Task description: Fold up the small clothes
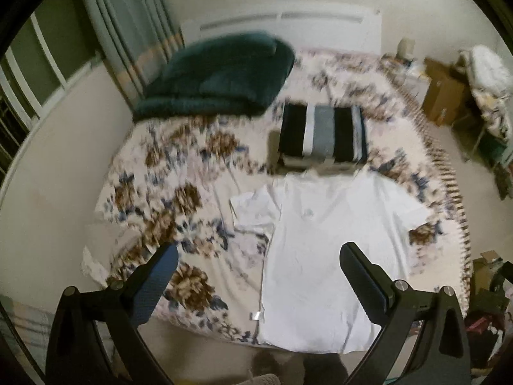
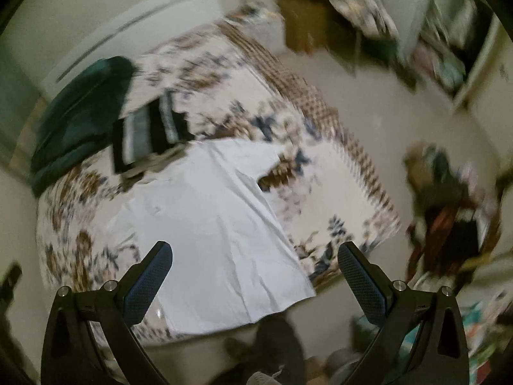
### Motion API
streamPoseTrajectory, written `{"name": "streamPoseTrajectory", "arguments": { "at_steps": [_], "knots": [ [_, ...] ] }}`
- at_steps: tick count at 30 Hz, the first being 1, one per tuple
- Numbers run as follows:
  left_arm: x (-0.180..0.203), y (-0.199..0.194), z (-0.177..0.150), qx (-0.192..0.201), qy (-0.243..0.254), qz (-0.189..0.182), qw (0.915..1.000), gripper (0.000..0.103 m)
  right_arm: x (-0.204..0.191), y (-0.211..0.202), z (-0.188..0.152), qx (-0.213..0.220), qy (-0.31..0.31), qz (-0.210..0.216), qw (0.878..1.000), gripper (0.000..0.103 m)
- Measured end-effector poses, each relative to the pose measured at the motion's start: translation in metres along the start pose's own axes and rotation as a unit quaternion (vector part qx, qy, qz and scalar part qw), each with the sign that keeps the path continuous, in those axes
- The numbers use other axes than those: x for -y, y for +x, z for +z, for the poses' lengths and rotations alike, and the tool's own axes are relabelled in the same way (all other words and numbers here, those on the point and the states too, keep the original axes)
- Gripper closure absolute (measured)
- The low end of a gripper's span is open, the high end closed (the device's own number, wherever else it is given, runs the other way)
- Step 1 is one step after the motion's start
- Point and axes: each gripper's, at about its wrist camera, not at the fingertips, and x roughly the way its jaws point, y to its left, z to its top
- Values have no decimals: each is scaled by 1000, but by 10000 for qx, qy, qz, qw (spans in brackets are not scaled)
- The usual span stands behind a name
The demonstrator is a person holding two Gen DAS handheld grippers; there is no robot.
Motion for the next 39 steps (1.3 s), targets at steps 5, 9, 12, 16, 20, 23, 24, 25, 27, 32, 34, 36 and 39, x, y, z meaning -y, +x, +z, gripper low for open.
{"name": "streamPoseTrajectory", "arguments": {
  "at_steps": [5, 9, 12, 16, 20, 23, 24, 25, 27, 32, 34, 36, 39],
  "knots": [
    [31, 99, -1, -512, -230, 535, 9970, 0, 67, 155, 55, -640, 1057, 395, 9916, 3],
    [60, 182, -12, -1044, -330, 764, 9910, 0, 93, 263, 92, -917, 1577, 561, 9816, 10],
    [74, 234, -19, -1253, -308, 820, 9883, 0, 100, 339, 118, -906, 1740, 680, 9782, 18],
    [96, 297, -27, -1436, -344, 886, 9851, 0, 97, 423, 142, -987, 1794, 780, 9757, 26],
    [114, 347, -34, -1556, -370, 843, 9835, 0, 95, 484, 159, -1039, 1870, 862, 9730, 36],
    [130, 372, -39, -1647, -251, 787, 9829, 0, 94, 507, 161, -1009, 1971, 906, 9710, 84],
    [134, 378, -40, -1666, -204, 773, 9828, 0, 96, 505, 159, -927, 2009, 863, 9714, 98],
    [139, 381, -40, -1673, -191, 756, 9828, 0, 97, 499, 155, -781, 2049, 817, 9722, 98],
    [143, 384, -41, -1659, -175, 727, 9833, 0, 100, 486, 147, -628, 2100, 723, 9730, 99],
    [149, 386, -44, -1761, -130, 665, 9820, 0, 109, 472, 120, -816, 2112, 494, 9728, 99],
    [149, 385, -45, -1778, -94, 660, 9818, 0, 111, 474, 110, -1048, 2032, 377, 9728, 99],
    [148, 385, -45, -1784, -72, 672, 9816, 0, 110, 478, 103, -1306, 2017, 429, 9698, 99],
    [145, 385, -47, -1802, -59, 678, 9813, 0, 120, 475, 100, -1337, 2388, 706, 9592, 81]
  ]
}}
